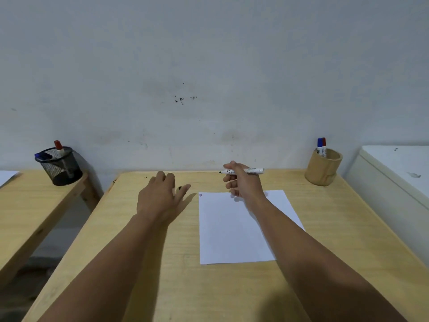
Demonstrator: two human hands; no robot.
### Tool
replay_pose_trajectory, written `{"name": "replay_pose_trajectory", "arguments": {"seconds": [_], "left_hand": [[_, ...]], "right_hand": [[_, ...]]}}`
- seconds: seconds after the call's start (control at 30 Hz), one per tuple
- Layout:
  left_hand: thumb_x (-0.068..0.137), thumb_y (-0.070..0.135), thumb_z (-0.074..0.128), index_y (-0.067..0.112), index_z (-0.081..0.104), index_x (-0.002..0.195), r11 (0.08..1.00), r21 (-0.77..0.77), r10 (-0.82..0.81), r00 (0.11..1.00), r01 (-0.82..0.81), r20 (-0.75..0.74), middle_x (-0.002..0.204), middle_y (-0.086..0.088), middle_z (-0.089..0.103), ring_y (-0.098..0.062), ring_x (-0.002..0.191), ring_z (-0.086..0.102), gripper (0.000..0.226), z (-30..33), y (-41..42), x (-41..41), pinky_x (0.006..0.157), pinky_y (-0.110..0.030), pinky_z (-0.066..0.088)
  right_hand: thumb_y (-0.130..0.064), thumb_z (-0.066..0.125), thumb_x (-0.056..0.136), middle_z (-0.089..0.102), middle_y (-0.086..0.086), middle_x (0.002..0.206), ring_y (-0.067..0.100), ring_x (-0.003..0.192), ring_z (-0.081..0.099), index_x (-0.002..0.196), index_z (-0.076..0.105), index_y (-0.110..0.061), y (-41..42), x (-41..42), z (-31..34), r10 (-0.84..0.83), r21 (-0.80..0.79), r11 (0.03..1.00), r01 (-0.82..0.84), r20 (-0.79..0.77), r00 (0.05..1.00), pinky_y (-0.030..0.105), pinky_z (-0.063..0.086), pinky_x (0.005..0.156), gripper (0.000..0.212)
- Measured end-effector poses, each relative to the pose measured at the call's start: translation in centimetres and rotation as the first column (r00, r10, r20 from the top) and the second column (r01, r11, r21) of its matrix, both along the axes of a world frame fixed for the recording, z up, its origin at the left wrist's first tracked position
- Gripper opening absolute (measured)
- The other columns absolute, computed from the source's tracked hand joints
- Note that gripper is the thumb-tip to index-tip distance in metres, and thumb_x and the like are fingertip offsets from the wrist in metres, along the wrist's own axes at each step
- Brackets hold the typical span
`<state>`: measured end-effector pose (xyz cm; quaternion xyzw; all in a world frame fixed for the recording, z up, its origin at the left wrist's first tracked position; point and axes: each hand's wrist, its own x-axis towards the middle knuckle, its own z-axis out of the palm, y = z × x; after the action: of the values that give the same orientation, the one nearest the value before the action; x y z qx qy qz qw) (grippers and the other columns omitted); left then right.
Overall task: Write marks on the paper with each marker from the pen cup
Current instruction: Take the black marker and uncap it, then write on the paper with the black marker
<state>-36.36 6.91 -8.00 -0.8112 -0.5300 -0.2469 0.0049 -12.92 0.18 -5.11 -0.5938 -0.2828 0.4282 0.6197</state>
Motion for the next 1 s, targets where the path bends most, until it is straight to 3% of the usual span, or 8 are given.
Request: {"name": "replay_pose_trajectory", "arguments": {"seconds": [0.1, 0.2, 0.27, 0.33, 0.4, 0.57, 0.9, 1.0], "left_hand": [[0.084, 0.077, 0.05, 0.026, 0.062, 0.103, 0.981, 0.08, -0.183, 0.976, 0.175, 0.115, 0.107, 0.01, 0.057, -0.018, 0.093, 0.054, 0.056, -0.6, -3.1, -1.0, 0.073, -0.039, 0.05], [0.079, 0.086, 0.053, 0.033, 0.06, 0.128, 0.963, -0.116, -0.239, 0.97, 0.243, 0.053, 0.133, 0.015, 0.056, -0.016, 0.123, 0.051, 0.073, -1.3, -5.2, -1.9, 0.098, -0.039, 0.044], [0.073, 0.094, 0.049, 0.036, 0.048, 0.149, 0.931, -0.255, -0.269, 0.963, 0.261, 0.003, 0.158, 0.013, 0.042, -0.014, 0.149, 0.033, 0.095, -1.5, -6.2, -2.4, 0.119, -0.042, 0.029], [0.07, 0.099, 0.043, 0.036, 0.034, 0.159, 0.904, -0.312, -0.33, 0.941, 0.292, -0.076, 0.171, 0.01, 0.024, -0.013, 0.159, 0.013, 0.11, -1.4, -6.9, -2.6, 0.128, -0.044, 0.012], [0.068, 0.103, 0.038, 0.035, 0.027, 0.162, 0.898, -0.324, -0.359, 0.922, 0.298, -0.147, 0.174, 0.008, 0.014, -0.014, 0.161, 0.003, 0.117, -1.3, -7.2, -2.6, 0.129, -0.046, 0.004], [0.064, 0.104, 0.04, 0.033, 0.02, 0.165, 0.886, -0.359, -0.38, 0.903, 0.293, -0.2, 0.175, 0.007, 0.004, -0.015, 0.161, -0.005, 0.126, -1.2, -7.2, -2.7, 0.129, -0.048, -0.001], [0.06, 0.107, 0.03, 0.026, 0.003, 0.167, 0.897, -0.402, -0.302, 0.918, 0.183, -0.258, 0.174, 0.002, -0.009, -0.022, 0.16, -0.017, 0.137, -1.4, -7.7, -2.9, 0.127, -0.056, -0.008], [0.058, 0.108, 0.029, 0.026, 0.004, 0.167, 0.897, -0.409, -0.289, 0.92, 0.165, -0.263, 0.175, 0.001, -0.008, -0.022, 0.16, -0.017, 0.138, -1.4, -7.8, -2.9, 0.127, -0.057, -0.008]], "right_hand": [[-0.031, 0.067, 0.099, 0.081, 0.002, 0.08, 0.019, 0.058, 0.064, 0.097, 0.079, -0.02, -0.3, -1.5, -0.7, -0.004, -0.006, 1.0, 0.004, 0.091, 0.996, 0.03, 0.043, 0.054, 0.017], [-0.049, 0.074, 0.096, 0.079, 0.0, 0.073, 0.017, 0.057, 0.063, 0.088, 0.078, -0.012, 0.0, -3.0, -1.3, -0.009, -0.025, 1.0, 0.013, 0.154, 0.988, 0.026, 0.043, 0.051, 0.038], [-0.05, 0.074, 0.096, 0.074, -0.001, 0.065, 0.016, 0.053, 0.06, 0.086, 0.076, -0.009, 0.4, -3.9, -1.6, -0.012, -0.044, 0.999, 0.02, 0.178, 0.984, 0.023, 0.04, 0.048, 0.043], [-0.053, 0.077, 0.093, 0.068, -0.002, 0.06, 0.015, 0.05, 0.057, 0.077, 0.072, -0.009, 0.8, -4.8, -2.0, -0.021, -0.052, 0.998, 0.033, 0.207, 0.978, 0.021, 0.039, 0.046, 0.047], [-0.055, 0.078, 0.092, 0.066, 0.0, 0.058, 0.014, 0.048, 0.057, 0.071, 0.07, -0.012, 1.1, -5.4, -2.5, -0.029, -0.039, 0.998, 0.039, 0.23, 0.973, 0.021, 0.042, 0.045, 0.048], [-0.029, 0.075, 0.091, 0.069, 0.006, 0.063, 0.021, 0.059, 0.068, 0.07, 0.06, -0.012, 1.2, -5.6, -4.5, -0.035, -0.014, 0.999, 0.039, 0.248, 0.968, 0.03, 0.053, 0.057, 0.031], [-0.021, 0.07, 0.091, 0.066, 0.011, 0.065, 0.022, 0.06, 0.067, 0.071, 0.06, -0.013, 1.6, -5.3, -5.1, -0.034, -0.002, 0.999, 0.036, 0.278, 0.96, 0.033, 0.052, 0.059, 0.024], [-0.024, 0.071, 0.089, 0.067, 0.008, 0.062, 0.021, 0.061, 0.068, 0.064, 0.058, -0.018, 1.8, -5.3, -5.2, -0.023, -0.017, 0.999, 0.03, 0.299, 0.954, 0.035, 0.053, 0.062, 0.028]]}}
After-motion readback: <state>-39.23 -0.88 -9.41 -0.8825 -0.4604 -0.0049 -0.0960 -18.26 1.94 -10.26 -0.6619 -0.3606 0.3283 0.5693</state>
